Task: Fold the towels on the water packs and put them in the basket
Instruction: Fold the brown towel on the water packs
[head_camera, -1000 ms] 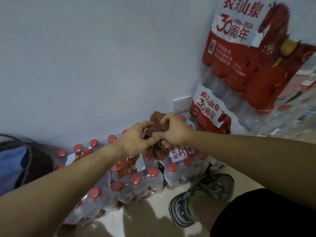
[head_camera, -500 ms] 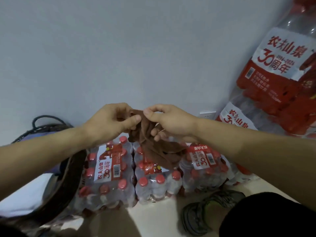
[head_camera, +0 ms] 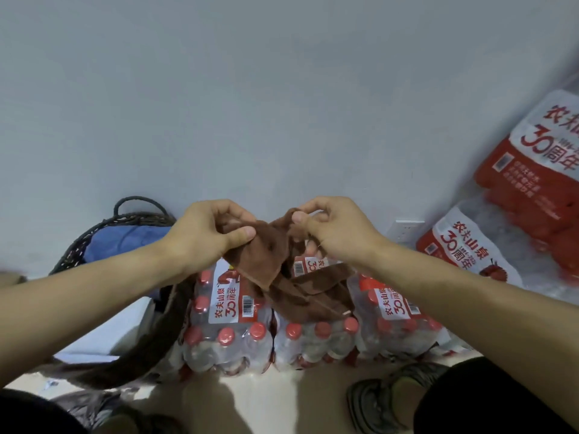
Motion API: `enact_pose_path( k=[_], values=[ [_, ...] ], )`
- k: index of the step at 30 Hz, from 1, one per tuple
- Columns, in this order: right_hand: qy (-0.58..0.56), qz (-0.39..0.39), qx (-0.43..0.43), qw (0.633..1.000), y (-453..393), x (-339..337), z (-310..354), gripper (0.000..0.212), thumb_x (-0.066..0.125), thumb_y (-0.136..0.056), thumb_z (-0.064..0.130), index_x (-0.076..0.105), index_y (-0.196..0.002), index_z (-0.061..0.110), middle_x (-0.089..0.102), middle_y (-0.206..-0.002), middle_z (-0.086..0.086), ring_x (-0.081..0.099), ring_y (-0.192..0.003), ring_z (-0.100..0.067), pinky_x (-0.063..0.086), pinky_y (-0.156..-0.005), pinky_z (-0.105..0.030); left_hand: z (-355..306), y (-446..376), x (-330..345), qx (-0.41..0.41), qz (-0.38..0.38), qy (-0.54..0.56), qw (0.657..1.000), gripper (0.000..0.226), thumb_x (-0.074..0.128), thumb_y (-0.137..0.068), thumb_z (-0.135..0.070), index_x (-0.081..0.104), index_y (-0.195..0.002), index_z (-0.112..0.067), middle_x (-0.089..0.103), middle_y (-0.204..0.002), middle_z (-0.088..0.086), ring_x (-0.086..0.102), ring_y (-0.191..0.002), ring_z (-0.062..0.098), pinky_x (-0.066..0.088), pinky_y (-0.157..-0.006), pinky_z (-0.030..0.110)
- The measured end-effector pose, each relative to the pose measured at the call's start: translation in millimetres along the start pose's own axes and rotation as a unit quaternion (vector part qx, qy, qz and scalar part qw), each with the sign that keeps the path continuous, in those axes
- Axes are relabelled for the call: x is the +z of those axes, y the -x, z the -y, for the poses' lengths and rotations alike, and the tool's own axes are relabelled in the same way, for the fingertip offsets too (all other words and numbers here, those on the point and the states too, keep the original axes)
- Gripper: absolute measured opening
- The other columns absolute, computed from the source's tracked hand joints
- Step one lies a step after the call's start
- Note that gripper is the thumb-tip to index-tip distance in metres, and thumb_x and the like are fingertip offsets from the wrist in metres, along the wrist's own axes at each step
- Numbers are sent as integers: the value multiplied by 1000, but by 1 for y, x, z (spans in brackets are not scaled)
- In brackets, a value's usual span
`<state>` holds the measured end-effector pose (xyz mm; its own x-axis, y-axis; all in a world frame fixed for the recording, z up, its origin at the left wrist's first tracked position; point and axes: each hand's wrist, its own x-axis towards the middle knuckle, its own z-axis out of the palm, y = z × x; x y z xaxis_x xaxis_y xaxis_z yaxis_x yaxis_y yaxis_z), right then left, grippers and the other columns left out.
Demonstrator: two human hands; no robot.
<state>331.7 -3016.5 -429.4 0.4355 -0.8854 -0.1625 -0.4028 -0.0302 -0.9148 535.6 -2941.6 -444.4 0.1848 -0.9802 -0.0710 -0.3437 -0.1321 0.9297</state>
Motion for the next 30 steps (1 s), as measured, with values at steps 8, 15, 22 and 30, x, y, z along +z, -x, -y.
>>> enact_pose_path(
  k=[8, 15, 22, 30],
  values=[
    [-14, -57, -18, 998, 0, -31, 12, 23, 49, -103, 23, 66, -96, 9, 70, -67, 2, 55, -53, -7, 51, -56, -23, 21, 1, -33, -58, -26, -117, 991, 9, 69, -88, -8, 69, -86, -17, 74, -85, 8, 68, -78, 19, 54, -81, 33],
    [-25, -4, -59, 998, 8, -27, 28, 27, 52, -101, 23, 69, -97, 2, 70, -74, -2, 60, -61, -10, 55, -60, -23, -3, 9, -20, 40, -22, -205, 978, 28, 70, -81, -49, 62, -103, -33, 63, -99, -21, 62, -88, -3, 47, -74, 17],
    [21, 69, -104, 992, 17, 0, 32, 23, 57, -99, 22, 70, -93, 5, 71, -92, -23, 70, -87, -36, 58, -85, -44, -27, 13, 14, 88, 15, -96, 991, 29, 75, -79, -40, 69, -100, -20, 75, -87, -6, 70, -82, 2, 53, -75, 15],
    [57, 2, -104, 993, 5, 0, 14, 30, 49, -102, 34, 64, -84, 15, 63, -68, 5, 60, -62, -10, 53, -65, -36, -29, 9, 17, 72, 45, -19, 996, 23, 59, -95, -27, 72, -88, -9, 71, -82, 25, 63, -68, 42, 55, -73, 53]
  ],
)
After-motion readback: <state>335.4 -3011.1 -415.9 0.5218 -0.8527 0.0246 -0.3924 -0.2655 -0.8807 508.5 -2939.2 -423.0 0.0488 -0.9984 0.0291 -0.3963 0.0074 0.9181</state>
